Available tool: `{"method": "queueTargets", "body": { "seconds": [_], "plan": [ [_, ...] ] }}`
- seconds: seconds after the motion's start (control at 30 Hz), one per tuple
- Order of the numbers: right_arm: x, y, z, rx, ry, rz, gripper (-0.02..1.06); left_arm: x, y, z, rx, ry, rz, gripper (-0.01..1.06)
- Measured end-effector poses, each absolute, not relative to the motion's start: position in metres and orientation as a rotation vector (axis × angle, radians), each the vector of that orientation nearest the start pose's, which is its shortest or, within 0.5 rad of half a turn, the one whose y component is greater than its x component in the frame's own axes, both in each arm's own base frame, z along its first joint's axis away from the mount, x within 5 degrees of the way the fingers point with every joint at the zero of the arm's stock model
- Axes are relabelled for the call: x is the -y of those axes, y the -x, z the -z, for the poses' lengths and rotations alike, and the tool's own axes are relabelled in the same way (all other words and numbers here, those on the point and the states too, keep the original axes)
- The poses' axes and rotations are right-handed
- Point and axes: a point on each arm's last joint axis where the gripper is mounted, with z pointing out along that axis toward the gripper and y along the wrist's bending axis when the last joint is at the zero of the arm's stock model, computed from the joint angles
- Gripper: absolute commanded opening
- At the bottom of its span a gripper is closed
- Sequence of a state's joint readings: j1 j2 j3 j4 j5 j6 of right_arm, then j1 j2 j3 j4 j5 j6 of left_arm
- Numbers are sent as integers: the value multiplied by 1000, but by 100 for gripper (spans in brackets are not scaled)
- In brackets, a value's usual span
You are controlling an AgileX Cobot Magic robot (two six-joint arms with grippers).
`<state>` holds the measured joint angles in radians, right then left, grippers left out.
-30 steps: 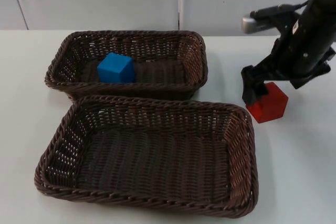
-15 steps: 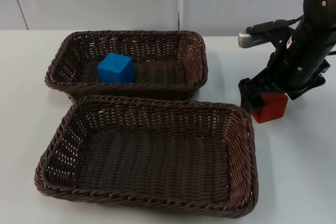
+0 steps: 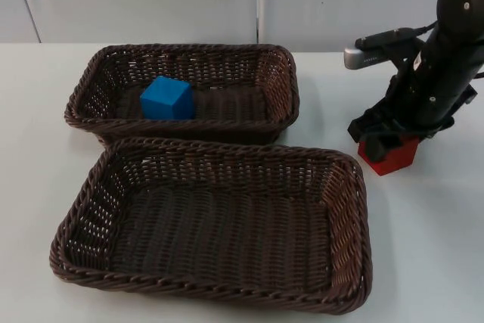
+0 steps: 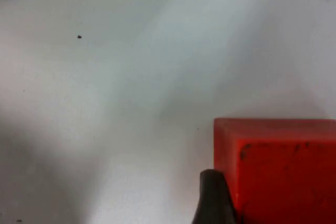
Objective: Pick up one cube with the left hand and place it into the upper basket. Pick up one cube with the right hand and place it into the lower basket.
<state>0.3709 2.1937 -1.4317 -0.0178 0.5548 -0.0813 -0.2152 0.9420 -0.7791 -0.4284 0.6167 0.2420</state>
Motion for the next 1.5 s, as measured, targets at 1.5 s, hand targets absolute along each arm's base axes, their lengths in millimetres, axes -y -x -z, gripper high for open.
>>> {"method": "queueTargets", "body": {
  "seconds": [1.5],
  "plan": [
    [-148,-371,-254,-2543,635,-115,0,61,-178,-324,-2221,-247,450,69]
  ]
}}
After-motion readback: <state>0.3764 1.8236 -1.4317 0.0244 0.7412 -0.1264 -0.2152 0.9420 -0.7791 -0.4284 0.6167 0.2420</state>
